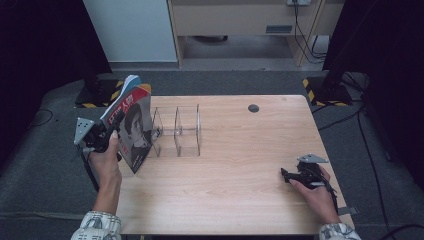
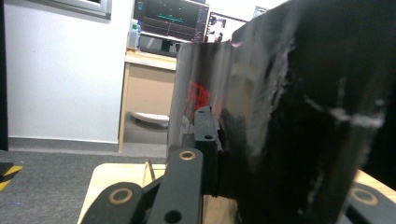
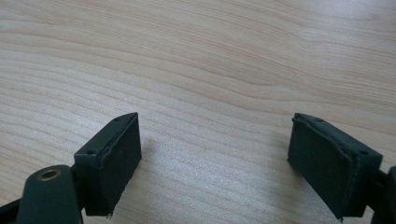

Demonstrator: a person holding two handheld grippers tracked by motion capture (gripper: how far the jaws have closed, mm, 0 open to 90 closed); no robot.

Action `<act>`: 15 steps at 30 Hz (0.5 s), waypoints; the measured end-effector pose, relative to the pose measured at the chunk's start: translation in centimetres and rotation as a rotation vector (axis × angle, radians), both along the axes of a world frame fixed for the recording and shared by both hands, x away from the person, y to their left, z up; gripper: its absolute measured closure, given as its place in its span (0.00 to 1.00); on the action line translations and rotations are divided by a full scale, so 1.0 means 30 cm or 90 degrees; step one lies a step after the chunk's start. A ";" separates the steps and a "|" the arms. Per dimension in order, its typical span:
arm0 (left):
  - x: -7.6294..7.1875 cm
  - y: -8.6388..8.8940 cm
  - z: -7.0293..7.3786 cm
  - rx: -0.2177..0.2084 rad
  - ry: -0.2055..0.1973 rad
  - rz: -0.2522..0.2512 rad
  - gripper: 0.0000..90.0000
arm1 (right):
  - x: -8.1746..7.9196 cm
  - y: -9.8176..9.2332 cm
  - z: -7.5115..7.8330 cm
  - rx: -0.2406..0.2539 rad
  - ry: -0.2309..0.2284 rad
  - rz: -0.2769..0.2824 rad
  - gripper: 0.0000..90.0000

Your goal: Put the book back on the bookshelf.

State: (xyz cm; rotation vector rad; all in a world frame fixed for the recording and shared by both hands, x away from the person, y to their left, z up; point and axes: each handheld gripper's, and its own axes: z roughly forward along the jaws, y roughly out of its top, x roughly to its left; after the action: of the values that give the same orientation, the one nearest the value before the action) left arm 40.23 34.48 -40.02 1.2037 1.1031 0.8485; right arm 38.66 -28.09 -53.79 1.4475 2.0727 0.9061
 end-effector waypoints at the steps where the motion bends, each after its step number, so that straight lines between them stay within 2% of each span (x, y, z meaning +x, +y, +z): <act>1: 0.000 0.002 -0.002 -0.001 0.001 0.001 0.93 | 0.000 0.000 0.000 -0.001 -0.001 0.001 0.19; 15: 0.000 0.016 -0.003 0.007 0.021 0.011 0.92 | 0.000 0.000 0.000 -0.001 -0.001 0.001 0.19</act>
State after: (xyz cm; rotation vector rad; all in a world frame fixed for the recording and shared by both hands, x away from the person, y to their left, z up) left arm 40.24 34.95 -40.12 1.2232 1.1386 0.8515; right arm 38.66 -28.10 -53.80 1.4439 2.0727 0.9054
